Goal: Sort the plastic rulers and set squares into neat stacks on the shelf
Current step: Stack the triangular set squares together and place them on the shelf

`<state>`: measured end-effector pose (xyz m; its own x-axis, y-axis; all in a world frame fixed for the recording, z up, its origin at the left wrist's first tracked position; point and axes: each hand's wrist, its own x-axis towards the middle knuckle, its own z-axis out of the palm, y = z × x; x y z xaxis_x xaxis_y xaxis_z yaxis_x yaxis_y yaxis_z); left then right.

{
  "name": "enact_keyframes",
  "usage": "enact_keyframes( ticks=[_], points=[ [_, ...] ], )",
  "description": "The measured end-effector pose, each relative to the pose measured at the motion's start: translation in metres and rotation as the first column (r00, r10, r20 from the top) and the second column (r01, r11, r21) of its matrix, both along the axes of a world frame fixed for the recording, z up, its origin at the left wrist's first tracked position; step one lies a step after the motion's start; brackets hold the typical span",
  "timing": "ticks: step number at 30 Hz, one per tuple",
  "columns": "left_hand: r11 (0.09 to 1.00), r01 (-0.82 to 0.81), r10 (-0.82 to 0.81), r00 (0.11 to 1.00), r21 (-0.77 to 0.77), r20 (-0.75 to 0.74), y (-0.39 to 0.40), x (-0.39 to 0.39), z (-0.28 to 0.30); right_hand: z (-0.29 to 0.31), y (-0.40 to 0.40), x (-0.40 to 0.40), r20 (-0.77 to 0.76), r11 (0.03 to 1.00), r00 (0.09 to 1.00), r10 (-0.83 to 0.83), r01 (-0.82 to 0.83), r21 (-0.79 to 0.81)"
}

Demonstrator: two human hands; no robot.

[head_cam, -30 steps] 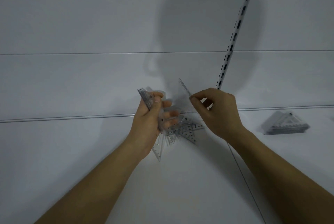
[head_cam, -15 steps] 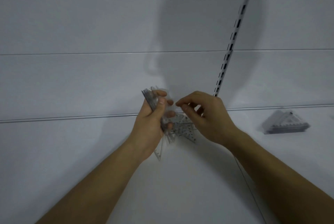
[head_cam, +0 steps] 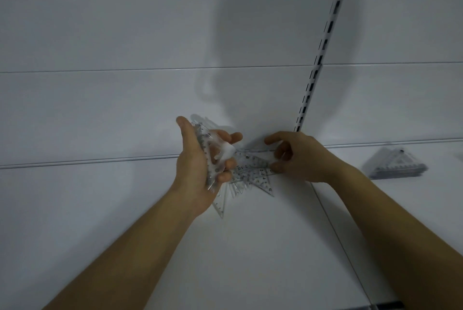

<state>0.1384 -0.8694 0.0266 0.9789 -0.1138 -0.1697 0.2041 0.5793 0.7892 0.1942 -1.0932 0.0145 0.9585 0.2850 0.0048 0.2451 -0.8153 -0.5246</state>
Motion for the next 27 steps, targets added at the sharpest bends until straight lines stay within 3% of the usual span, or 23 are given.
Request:
enact_keyframes(
  ticks=[9,11,13,15,22,25,27],
  points=[
    [0.993,-0.068,0.075,0.995,-0.098,0.065,-0.001,0.005,-0.002,0.011,-0.001,0.001,-0.096,0.914,0.995,-0.039,0.075,0.400],
    [0.991,-0.104,0.114,0.988,-0.089,0.107,-0.002,0.005,-0.003,0.018,0.001,-0.004,-0.141,0.779,0.989,-0.040,0.119,0.616],
    [0.989,-0.134,0.141,0.983,-0.061,0.120,-0.002,0.004,-0.001,0.025,0.008,-0.011,-0.195,0.586,0.979,0.063,0.122,0.801],
    [0.992,-0.130,0.129,0.983,-0.002,0.133,-0.003,0.001,0.000,0.026,0.022,-0.021,-0.208,0.502,0.968,0.143,0.110,0.858],
    [0.990,-0.046,0.023,0.986,0.136,0.165,-0.011,-0.003,-0.004,0.010,0.048,-0.033,-0.030,0.777,0.998,0.053,-0.022,0.630],
    [0.989,-0.043,0.019,0.986,0.140,0.165,-0.007,-0.002,-0.005,0.008,0.042,-0.028,0.031,0.839,0.999,-0.005,-0.013,0.545],
    [0.988,-0.050,0.022,0.982,0.145,0.186,-0.004,0.000,-0.004,0.005,0.035,-0.021,0.128,0.913,0.990,-0.060,0.003,0.407]
  ],
)
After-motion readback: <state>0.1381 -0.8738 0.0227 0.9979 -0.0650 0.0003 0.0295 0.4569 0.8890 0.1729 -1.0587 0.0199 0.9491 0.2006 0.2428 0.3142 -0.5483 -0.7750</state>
